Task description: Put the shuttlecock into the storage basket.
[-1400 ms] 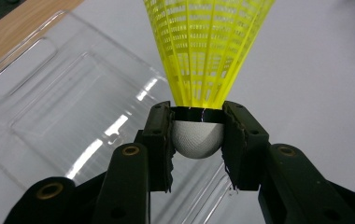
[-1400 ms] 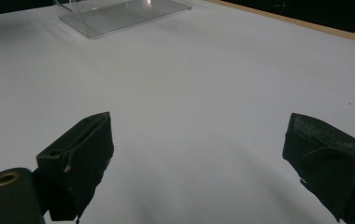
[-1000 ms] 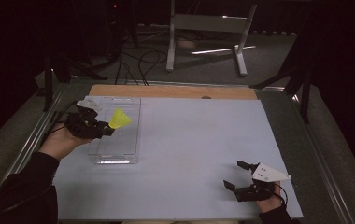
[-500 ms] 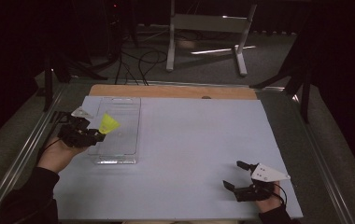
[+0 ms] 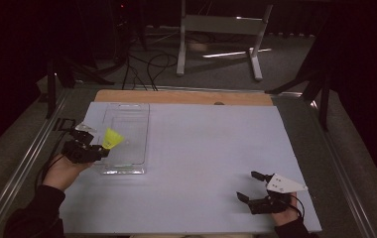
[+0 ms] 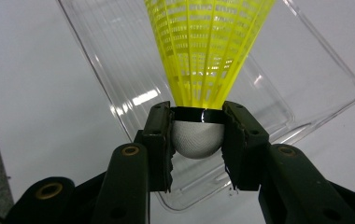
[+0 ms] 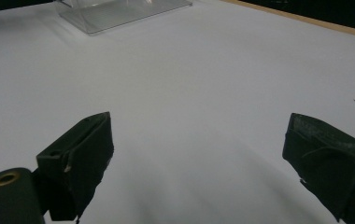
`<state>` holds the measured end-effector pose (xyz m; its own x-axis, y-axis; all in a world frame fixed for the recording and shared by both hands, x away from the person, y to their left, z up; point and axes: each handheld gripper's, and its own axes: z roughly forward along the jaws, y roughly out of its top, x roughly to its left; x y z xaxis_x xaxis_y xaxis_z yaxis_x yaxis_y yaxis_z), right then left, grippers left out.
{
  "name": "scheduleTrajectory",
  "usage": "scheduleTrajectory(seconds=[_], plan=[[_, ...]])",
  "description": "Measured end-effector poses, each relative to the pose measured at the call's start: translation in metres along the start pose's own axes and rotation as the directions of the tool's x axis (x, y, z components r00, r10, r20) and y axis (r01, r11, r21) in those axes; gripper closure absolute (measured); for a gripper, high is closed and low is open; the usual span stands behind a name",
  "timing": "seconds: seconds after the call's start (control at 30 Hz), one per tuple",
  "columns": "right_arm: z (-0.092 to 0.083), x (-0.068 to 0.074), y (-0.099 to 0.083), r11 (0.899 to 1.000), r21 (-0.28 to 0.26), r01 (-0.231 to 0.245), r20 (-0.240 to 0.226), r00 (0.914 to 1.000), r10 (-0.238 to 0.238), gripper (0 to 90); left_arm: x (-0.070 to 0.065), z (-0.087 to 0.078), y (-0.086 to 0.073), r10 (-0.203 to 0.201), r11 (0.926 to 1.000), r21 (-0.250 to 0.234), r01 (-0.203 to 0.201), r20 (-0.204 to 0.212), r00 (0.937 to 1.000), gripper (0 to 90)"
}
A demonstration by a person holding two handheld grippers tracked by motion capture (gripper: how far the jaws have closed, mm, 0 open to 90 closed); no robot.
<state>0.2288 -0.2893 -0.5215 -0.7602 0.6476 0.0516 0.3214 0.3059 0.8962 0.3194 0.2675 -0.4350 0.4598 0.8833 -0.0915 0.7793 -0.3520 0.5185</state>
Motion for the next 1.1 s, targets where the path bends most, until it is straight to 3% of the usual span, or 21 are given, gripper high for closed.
scheduleTrajectory(seconds=[0.27,0.33,0.63,0.87,0.93,1.1], plan=[[0.0,0.0,0.0,1.0,0.002,0.004,0.0,1.0,-0.004,8.8,0.002,0.009,-0.001,-0.003,0.9989,0.047,0.002,0.001,1.0,65.4],[0.0,0.0,0.0,1.0,0.0,0.002,0.001,1.0,-0.002,8.8,0.002,0.012,-0.001,0.002,0.9983,0.058,-0.001,-0.019,0.9998,65.4],[0.0,0.0,0.0,1.0,0.003,0.002,0.001,1.0,-0.002,8.8,0.003,0.019,0.003,0.025,0.9912,0.131,-0.022,-0.022,0.9994,65.3],[0.0,0.0,0.0,1.0,0.002,0.003,-0.001,1.0,-0.003,8.8,0.003,0.018,0.008,0.025,0.9899,0.14,-0.02,-0.033,0.9991,64.4],[0.0,0.0,0.0,1.0,0.001,0.0,-0.001,1.0,0.0,8.8,0.003,0.017,0.01,0.021,0.9916,0.128,-0.016,-0.04,0.999,61.1],[-0.001,0.0,0.0,1.0,0.0,-0.001,-0.001,1.0,0.001,8.8,-0.001,0.011,0.016,0.029,0.9928,0.118,-0.022,-0.059,0.9978,43.3]])
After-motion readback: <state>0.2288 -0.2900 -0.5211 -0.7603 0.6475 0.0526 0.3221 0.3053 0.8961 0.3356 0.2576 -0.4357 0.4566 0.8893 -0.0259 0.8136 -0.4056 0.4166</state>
